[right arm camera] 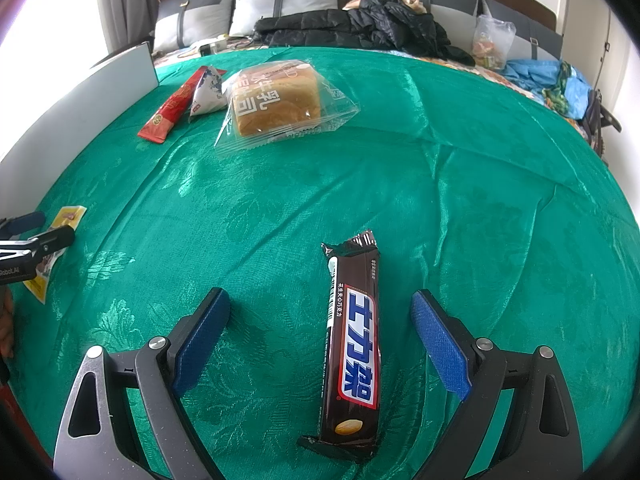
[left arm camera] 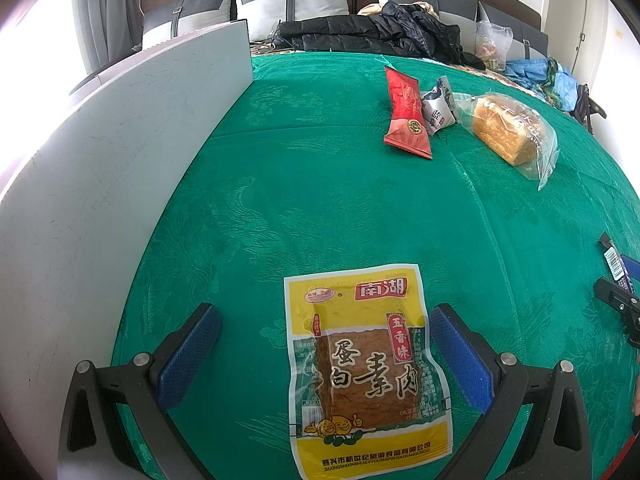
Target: Organize snacks
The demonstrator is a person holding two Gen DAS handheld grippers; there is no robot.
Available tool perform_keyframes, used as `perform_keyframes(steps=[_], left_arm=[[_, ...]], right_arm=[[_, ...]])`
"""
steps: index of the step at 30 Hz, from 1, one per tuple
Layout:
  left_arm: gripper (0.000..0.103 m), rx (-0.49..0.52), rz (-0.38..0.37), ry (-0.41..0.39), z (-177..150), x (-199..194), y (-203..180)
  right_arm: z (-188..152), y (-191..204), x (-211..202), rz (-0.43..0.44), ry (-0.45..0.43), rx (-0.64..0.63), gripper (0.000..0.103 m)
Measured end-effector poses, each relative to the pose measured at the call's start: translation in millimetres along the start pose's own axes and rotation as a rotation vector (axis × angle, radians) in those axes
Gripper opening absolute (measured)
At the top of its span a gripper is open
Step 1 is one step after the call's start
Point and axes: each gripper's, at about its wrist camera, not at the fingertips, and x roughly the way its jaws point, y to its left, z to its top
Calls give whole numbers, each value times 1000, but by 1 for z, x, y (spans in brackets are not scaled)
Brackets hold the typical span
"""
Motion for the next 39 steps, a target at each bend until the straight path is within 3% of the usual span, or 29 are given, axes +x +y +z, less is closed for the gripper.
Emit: perform_keyframes(steps=[12,15,19,22,25,26,27,28,29,33,36,39], left_arm=[[103,5,-4,2,-1,-1,1],[103,67,-47,63,3,0,3],[103,111,-79,183,7,-1,5],[101,104,-100,218,6,-3,-1],[86,139,-74,233,1,-8,-10],[79,142,-78,222,-1,-12,-10],[65,146,-80,206,-3,-16,-10],[49,143,-81,196,-4,-21,-9],[47,135,-95,194,-4,-23,-8],[43,18,-168,155,-11,-40,6],[43,-119,-280,112,-19,-58,14],[43,-177,-347,50,-15,-90,18]], right_arm=[[-1,-1,-1,0,0,1,94],[5,-1,2,16,1,0,95],[20,-9,5,111,154,-86,93],[34,-19,7,151,255,17,92],[47,-13,10,119,315,52,91],[47,-10,13,104,340,60,85],[47,-8,14,99,364,68,73],[47,-5,13,47,368,54,24],[47,-4,10,1,365,34,18],[44,-23,-12,105,329,193,18],[39,-26,-29,131,296,211,18],[33,-20,-37,144,298,212,18]])
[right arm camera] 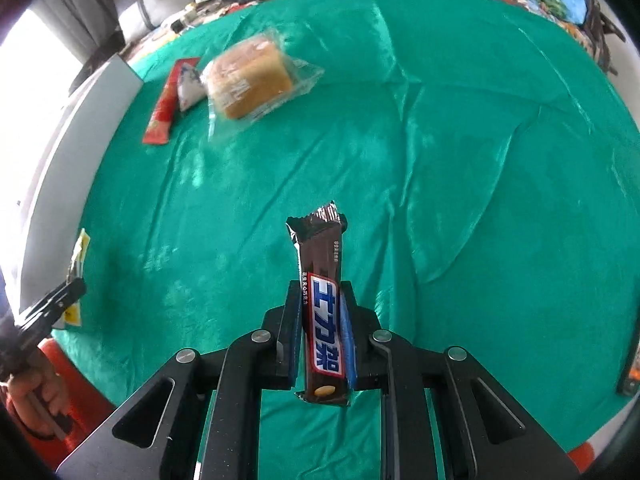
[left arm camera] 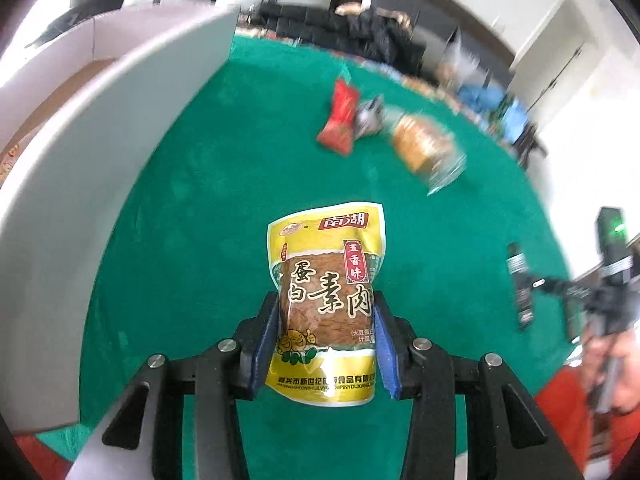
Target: Organize snacks
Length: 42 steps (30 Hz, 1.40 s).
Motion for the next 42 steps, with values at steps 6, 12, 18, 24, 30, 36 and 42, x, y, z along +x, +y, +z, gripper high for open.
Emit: perform_keyframes(steps=[6,12,18,24,30,36,42], left_arm=[[43,-52,-4,-165,58,-87,33],[51,-138,264,-227,100,-153,133],[78,-254,503,-168,78,-175,216],[78,-256,397,-207,30,-186,196],[93,-27,174,-172,23,-136,72],[101,136,92,-49,19,-22,-29],[100,114,205,66,19,86,-49]], right_arm=[[36,101,-46,185,-89,-126,18],[71,284,-94,486,-156,-335,18],[63,389,-69,584,-148,-429,69],[26,300,-25,349,-222,-521,71],[-11,112,36,-112,-242,-502,71],[-14,-15,28,-283,-290,-283,71],[-19,-61,34,-223,-326,-156,87]])
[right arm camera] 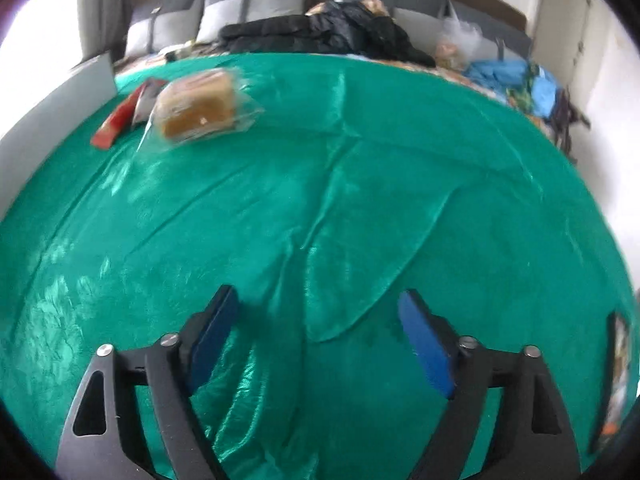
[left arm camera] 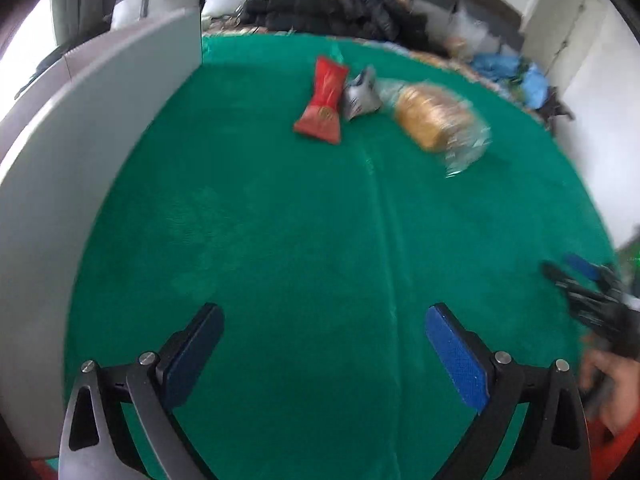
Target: Organize snacks
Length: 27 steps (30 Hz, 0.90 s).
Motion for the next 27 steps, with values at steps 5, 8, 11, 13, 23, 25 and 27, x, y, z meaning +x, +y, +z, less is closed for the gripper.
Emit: perform_keyframes(steps=[5,8,11,13,23,25,27], left_arm=[[102,74,126,-48,11,28,-7],[103,92,127,-110,8,31,-5],[103,88,122,-110,8,31,-5],[103,90,124,-110,8,30,-5],[103,88,121,-110,8,28,-3],[103,88,121,-110,8,28,-3],[103,88,121,-110,8,29,-3]], right_arm=[[1,0,2,21,9,32,89],[-1,0,2,21,9,32,89],[-1,2,-2,21,8,32,89],[-1,2,-1,21,8,32,89],[-1,1,-1,21,7,32,89],[-1,1,-1,21,7,32,89],[-1,1,-1,21,7,32,89]])
